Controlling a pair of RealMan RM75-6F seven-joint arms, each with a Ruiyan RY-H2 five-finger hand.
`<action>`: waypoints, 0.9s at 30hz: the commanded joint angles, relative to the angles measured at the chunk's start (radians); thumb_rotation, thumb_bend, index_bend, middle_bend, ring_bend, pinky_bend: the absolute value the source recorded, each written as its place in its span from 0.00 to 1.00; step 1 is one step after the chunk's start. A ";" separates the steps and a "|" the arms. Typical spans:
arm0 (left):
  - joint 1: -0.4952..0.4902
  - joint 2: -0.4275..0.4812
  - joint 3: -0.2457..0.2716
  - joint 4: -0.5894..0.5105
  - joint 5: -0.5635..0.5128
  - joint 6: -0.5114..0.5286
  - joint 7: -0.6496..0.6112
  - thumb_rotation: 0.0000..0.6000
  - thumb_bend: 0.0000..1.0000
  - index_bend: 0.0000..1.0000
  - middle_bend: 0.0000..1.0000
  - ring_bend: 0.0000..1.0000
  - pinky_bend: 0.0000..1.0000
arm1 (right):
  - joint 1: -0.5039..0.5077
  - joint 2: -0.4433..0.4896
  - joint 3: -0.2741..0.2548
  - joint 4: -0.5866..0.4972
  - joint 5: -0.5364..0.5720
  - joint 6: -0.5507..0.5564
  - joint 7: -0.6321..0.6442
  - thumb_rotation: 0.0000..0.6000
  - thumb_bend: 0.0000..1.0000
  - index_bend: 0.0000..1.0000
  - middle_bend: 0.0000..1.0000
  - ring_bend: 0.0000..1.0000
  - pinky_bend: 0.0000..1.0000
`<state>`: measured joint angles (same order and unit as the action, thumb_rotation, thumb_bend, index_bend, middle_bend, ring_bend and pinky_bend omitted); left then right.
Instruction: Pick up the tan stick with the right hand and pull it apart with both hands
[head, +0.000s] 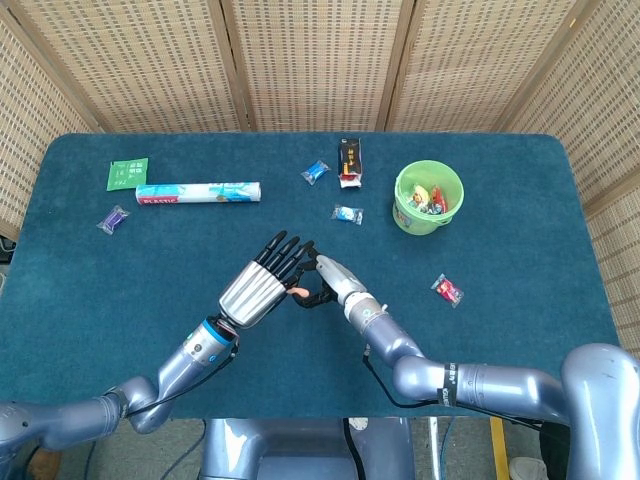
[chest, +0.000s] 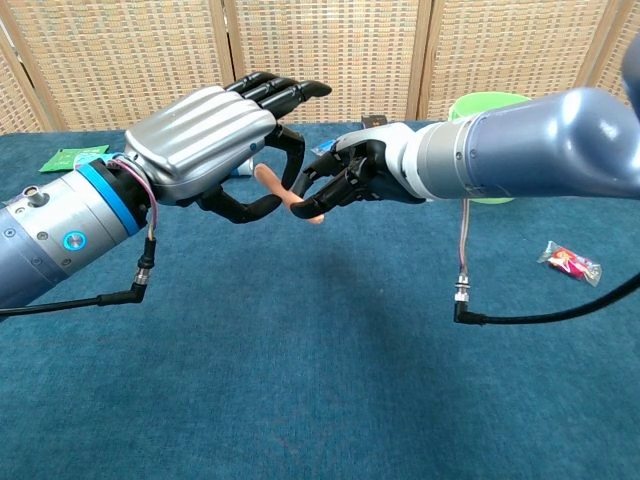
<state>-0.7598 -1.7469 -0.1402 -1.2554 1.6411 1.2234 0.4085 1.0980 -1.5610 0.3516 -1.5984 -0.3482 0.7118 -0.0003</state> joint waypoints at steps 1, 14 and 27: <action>0.000 0.000 0.001 0.000 -0.002 -0.001 0.004 1.00 0.49 0.68 0.00 0.00 0.00 | -0.001 0.001 -0.001 0.000 -0.002 0.000 0.001 1.00 0.55 0.68 0.10 0.00 0.00; -0.002 -0.004 -0.009 0.002 -0.031 -0.004 0.049 1.00 0.59 0.81 0.00 0.00 0.00 | -0.009 0.009 -0.007 0.004 -0.020 -0.004 0.013 1.00 0.56 0.72 0.10 0.00 0.00; -0.001 0.028 -0.024 0.016 -0.057 -0.001 0.040 1.00 0.59 0.81 0.00 0.00 0.00 | -0.029 0.043 -0.014 -0.006 -0.046 -0.017 0.027 1.00 0.57 0.75 0.11 0.00 0.00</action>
<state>-0.7610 -1.7206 -0.1633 -1.2407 1.5861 1.2223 0.4504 1.0710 -1.5204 0.3384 -1.6021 -0.3920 0.6969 0.0247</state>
